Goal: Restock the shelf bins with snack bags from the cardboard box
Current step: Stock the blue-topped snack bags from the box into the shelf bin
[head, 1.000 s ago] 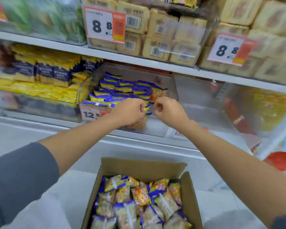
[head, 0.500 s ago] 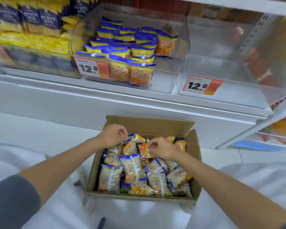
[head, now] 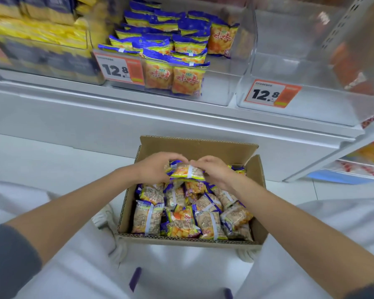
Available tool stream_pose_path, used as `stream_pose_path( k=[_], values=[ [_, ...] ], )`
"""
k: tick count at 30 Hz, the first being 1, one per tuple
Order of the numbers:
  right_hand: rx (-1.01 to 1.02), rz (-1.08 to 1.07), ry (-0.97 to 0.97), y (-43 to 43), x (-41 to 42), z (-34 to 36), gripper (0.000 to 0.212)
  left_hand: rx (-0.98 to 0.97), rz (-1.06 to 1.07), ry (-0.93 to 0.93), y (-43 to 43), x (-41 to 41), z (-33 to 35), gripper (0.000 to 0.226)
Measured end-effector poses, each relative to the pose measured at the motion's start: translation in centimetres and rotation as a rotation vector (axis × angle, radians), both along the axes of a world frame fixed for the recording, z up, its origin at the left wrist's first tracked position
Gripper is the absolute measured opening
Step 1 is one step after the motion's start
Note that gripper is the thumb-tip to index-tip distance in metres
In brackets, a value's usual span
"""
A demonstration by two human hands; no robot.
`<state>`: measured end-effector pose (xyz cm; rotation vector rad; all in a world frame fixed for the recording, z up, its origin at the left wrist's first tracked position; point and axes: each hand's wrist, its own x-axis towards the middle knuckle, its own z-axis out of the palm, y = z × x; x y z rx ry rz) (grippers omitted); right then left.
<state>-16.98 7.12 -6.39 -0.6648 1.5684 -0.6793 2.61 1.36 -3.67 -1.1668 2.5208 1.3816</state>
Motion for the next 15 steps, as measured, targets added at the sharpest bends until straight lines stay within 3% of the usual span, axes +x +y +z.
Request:
stream_pose_path(
  k=[4,6,9,13,15],
  values=[
    [0.051,-0.062,-0.166,0.6,-2.6,2.5,0.042,0.131,0.096,0.167,0.1,-1.4,1.2,0.041],
    [0.065,0.010,-0.099,0.8,-3.8,2.6,0.057,0.166,0.214,0.194,-0.2,-1.7,1.2,0.041],
    [-0.073,0.132,-0.016,0.8,-4.2,2.5,0.076,0.208,0.337,0.184,-0.4,-2.1,1.1,0.042],
    [-0.251,0.113,-0.070,0.8,-3.0,2.8,0.038,0.352,0.374,0.196,-0.2,-2.6,1.1,0.038],
    [-0.273,0.047,-0.095,0.4,-2.7,2.3,0.033,0.404,0.384,0.208,-0.1,-2.8,1.0,0.035]
  ],
)
